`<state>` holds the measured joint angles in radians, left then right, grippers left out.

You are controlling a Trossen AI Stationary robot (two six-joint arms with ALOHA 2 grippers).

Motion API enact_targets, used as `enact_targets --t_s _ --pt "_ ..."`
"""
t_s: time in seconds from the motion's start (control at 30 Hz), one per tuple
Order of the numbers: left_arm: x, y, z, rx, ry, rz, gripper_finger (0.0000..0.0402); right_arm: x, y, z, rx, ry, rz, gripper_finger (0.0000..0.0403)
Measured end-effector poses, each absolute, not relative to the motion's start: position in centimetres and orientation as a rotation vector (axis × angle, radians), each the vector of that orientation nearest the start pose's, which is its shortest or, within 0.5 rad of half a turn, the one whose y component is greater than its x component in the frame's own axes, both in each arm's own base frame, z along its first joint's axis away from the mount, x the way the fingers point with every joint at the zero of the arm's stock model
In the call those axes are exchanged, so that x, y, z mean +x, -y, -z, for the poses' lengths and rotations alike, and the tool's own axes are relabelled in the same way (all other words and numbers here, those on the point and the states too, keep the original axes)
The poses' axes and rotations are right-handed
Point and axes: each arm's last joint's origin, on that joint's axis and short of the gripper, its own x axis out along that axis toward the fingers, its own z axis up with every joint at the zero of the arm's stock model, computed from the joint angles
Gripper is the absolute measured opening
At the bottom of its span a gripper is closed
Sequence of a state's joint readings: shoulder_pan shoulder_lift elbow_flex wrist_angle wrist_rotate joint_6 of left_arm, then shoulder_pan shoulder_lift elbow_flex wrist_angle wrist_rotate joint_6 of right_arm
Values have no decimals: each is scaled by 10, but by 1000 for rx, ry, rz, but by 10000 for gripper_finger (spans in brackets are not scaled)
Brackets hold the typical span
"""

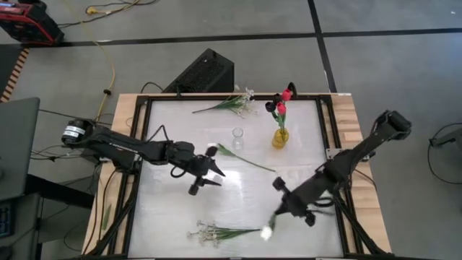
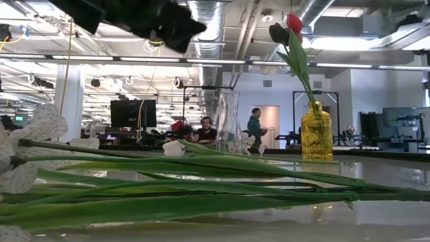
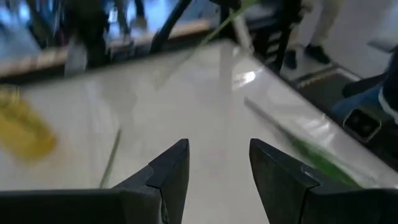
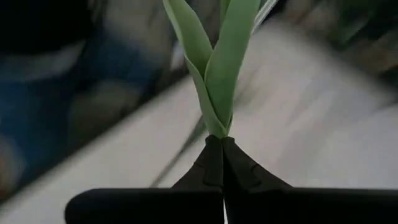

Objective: Sort flowers into vase by color
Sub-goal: Put the bottom right white flower into the transparent vase

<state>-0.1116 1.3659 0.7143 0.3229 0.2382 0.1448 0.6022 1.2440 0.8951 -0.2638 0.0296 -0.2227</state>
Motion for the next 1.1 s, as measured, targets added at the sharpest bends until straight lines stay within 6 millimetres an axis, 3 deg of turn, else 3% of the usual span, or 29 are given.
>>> enact_targets --t_s 0.13,0.4,0.53,0.9,1.0,1.1 --pt "299 52 -228 183 -154 421 158 232 -135 -296 -265 -243 -500 15" --pt "316 59 -227 207 81 390 158 266 -106 -308 -190 -17 -333 17" --pt "321 51 -232 186 96 286 158 280 -95 -308 -180 64 -274 18" --pt "323 38 -236 128 97 254 156 295 -68 -307 -136 101 -171 19" --pt "323 38 -236 121 94 240 134 295 -66 -307 -136 100 -164 19" --pt "324 37 -235 136 90 230 72 295 -65 -307 -137 100 -160 22"
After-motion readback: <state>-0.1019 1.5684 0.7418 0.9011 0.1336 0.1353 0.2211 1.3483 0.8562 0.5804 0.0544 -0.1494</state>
